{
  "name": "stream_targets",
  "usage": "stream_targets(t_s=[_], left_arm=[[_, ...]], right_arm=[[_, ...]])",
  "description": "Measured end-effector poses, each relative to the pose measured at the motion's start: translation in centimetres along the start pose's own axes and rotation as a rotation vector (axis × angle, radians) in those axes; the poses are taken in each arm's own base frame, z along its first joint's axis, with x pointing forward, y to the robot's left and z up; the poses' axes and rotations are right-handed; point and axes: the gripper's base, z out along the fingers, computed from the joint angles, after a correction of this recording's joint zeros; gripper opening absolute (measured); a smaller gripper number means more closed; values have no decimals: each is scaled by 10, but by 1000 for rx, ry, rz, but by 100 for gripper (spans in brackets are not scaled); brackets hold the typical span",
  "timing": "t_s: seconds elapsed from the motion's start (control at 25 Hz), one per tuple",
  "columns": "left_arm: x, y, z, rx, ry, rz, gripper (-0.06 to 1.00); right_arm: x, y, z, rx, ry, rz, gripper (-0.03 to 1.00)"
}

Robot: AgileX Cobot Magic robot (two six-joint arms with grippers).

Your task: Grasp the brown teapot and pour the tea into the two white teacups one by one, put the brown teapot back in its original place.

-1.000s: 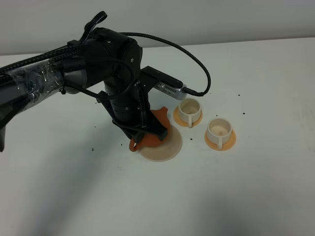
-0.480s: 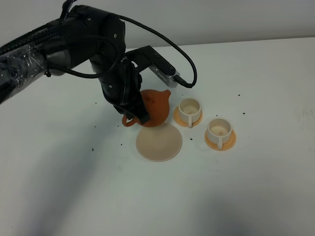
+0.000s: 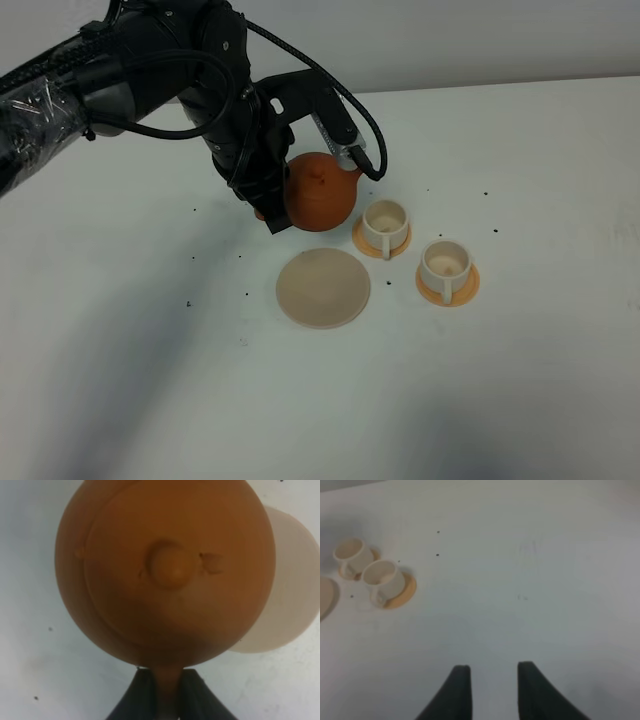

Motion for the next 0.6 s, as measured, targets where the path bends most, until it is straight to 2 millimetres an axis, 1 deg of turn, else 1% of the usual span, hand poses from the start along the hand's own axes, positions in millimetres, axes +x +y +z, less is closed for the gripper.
stream_targets(t_s=[0.16,0.24,0.4,0.6], left_arm=[[-4,3,1,-32,-34,77,13],[-8,5,5,-35,-37,114,13],[-23,3,14,-40,-45,190,13],[-45,-3,16,-81,-76,279,13]], right_arm=[[0,0,0,0,0,0,24],[0,0,0,0,0,0,24],[0,0,0,0,0,0,24],[0,0,0,0,0,0,24]])
